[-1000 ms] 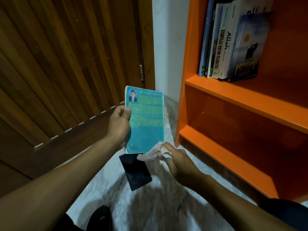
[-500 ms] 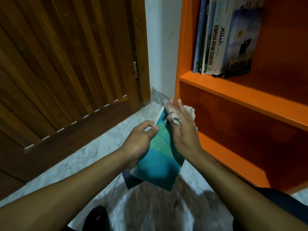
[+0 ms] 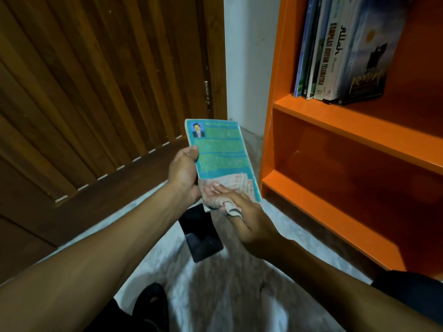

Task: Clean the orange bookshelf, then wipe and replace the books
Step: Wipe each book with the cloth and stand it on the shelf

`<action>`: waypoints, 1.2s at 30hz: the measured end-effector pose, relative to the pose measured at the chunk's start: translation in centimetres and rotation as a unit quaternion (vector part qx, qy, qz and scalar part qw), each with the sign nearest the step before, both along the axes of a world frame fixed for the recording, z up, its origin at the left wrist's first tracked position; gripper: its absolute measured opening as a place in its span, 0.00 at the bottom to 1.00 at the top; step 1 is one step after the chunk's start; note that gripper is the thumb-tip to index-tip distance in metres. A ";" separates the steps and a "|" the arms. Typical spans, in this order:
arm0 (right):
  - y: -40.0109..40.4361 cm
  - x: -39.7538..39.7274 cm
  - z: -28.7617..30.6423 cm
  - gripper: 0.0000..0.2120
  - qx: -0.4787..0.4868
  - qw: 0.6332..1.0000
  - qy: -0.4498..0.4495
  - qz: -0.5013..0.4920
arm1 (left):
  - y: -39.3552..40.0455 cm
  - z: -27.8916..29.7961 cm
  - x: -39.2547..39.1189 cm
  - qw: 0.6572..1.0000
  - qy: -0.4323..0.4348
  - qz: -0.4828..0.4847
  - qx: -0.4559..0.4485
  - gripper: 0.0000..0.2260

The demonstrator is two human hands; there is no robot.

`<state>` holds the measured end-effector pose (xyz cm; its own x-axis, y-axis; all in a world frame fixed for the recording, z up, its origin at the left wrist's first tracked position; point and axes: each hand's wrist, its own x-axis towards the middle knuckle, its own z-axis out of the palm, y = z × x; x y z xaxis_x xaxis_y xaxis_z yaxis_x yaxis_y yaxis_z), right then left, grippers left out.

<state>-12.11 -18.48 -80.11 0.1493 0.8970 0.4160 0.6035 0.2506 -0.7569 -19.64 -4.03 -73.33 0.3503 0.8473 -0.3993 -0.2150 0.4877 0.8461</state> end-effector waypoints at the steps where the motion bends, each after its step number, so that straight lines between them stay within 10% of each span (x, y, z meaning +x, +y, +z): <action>1: -0.1 -0.1 -0.1 0.19 -0.011 1.000 0.016 0.006 | 0.6 0.3 -0.3 1.000 0.005 0.008 0.012 0.12; 8: -0.8 0.6 -0.2 0.12 -0.130 0.990 0.017 0.049 | 2.4 1.8 -1.8 0.994 0.039 0.026 0.101 0.11; 11: -0.2 1.7 -1.2 0.18 -0.202 0.974 0.055 -0.087 | 2.3 2.2 -2.1 0.993 0.039 0.014 0.106 0.11; 14: 0.4 3.2 -2.4 0.19 -0.211 0.909 0.289 -0.214 | 2.0 2.0 -2.1 0.993 0.052 -0.010 0.105 0.10; 17: 0.8 4.4 -1.1 0.22 -0.182 0.764 0.594 -0.176 | 1.3 1.3 -1.8 0.994 0.067 -0.038 0.083 0.09; 19: 0.3 4.3 0.9 0.18 -0.166 0.745 0.635 -0.121 | 0.5 0.6 -1.4 0.992 0.078 -0.056 0.076 0.10; 24: -0.1 4.0 2.1 0.11 -0.150 0.790 0.587 -0.092 | -1.6 -1.2 -0.7 0.976 0.161 -0.106 0.103 0.13; 29: 0.9 3.5 1.8 0.09 -0.116 0.882 0.418 -0.185 | -2.5 -2.0 0.3 0.838 0.366 -0.134 0.381 0.32; 36: 0.0 1.6 0.8 0.17 -0.014 0.959 0.053 -0.278 | -4.9 -2.2 1.4 0.941 0.110 -0.172 0.269 0.34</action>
